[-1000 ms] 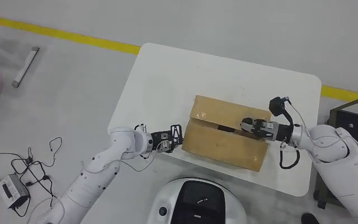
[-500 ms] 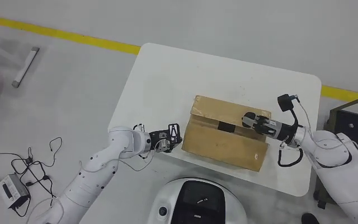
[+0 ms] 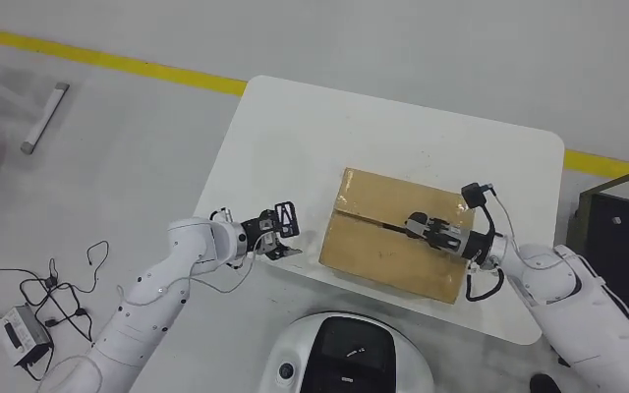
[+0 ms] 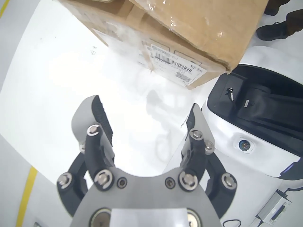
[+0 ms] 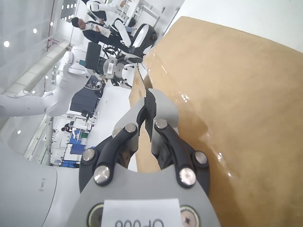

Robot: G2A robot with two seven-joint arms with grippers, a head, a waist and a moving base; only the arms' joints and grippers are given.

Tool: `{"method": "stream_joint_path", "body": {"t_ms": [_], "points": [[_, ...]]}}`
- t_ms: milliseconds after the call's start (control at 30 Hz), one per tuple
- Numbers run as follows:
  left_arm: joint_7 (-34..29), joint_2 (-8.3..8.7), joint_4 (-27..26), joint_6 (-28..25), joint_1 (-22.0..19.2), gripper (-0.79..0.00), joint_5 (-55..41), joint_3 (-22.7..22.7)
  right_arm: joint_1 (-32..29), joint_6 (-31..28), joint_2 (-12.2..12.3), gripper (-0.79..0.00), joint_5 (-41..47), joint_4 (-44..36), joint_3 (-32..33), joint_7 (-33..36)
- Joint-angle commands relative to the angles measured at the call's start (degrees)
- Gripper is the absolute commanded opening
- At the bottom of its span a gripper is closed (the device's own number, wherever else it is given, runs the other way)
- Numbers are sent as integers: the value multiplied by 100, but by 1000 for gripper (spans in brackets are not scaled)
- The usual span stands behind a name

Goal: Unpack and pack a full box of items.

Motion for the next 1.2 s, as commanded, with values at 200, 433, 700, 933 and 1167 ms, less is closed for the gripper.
{"method": "stream_joint_path", "body": {"t_ms": [200, 433, 700, 933, 1167], "points": [[143, 19, -68, 228, 16, 0, 460, 34, 253, 216, -56, -785, -132, 144, -30, 296], [250, 21, -108, 367, -24, 0, 674, 90, 383, -49, -44, -785, -760, -80, 228, 46], [280, 48, -209, 417, 56, 0, 618, -69, 141, -252, 60, -785, -3187, -1123, 723, -590], [268, 78, -288, 456, 168, 0, 566, -254, -221, -116, 18, -785, -4574, -1411, 551, -1293], [269, 101, -326, 427, 253, 0, 524, -355, -135, -142, -71, -785, -4641, -1087, 266, -1287]]}}
